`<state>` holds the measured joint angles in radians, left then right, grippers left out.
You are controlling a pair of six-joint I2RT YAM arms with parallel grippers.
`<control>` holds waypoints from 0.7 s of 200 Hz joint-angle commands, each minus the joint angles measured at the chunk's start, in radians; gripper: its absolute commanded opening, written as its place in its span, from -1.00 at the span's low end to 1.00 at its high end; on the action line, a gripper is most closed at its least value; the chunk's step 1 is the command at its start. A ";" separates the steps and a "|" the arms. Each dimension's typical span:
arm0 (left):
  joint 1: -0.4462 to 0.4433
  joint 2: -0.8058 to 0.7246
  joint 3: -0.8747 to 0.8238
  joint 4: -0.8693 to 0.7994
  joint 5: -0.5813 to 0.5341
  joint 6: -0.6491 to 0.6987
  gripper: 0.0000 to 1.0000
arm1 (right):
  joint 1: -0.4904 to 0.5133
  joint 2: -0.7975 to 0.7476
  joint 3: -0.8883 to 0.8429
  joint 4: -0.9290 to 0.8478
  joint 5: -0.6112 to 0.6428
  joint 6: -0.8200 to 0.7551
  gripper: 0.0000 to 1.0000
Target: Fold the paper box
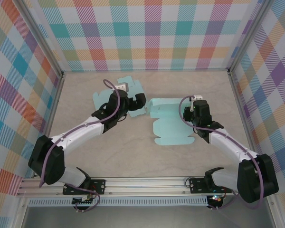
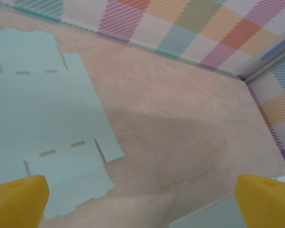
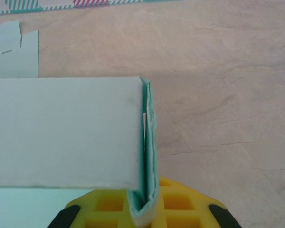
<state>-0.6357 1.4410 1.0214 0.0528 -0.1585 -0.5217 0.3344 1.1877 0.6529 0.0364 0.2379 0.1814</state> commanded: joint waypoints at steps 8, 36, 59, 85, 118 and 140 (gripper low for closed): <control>-0.053 0.030 0.062 -0.025 0.057 -0.034 0.99 | 0.004 -0.011 -0.021 0.054 -0.007 -0.031 -1.00; -0.131 0.087 0.137 -0.137 -0.068 0.027 1.00 | 0.004 -0.016 -0.033 0.067 0.013 -0.032 -1.00; -0.172 0.123 0.163 -0.190 -0.167 0.041 1.00 | 0.004 -0.026 -0.038 0.073 0.022 -0.031 -1.00; -0.179 0.136 0.154 -0.201 -0.228 0.019 1.00 | 0.004 -0.045 -0.059 0.089 0.020 -0.025 -1.00; -0.179 0.140 0.144 -0.180 -0.277 0.016 1.00 | 0.005 -0.061 -0.074 0.104 0.009 -0.026 -1.00; -0.179 0.162 0.159 -0.175 -0.286 0.018 1.00 | 0.005 -0.060 -0.076 0.107 0.001 -0.028 -1.00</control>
<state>-0.8143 1.5799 1.1603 -0.1246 -0.3923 -0.5049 0.3344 1.1477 0.5869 0.0925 0.2497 0.1661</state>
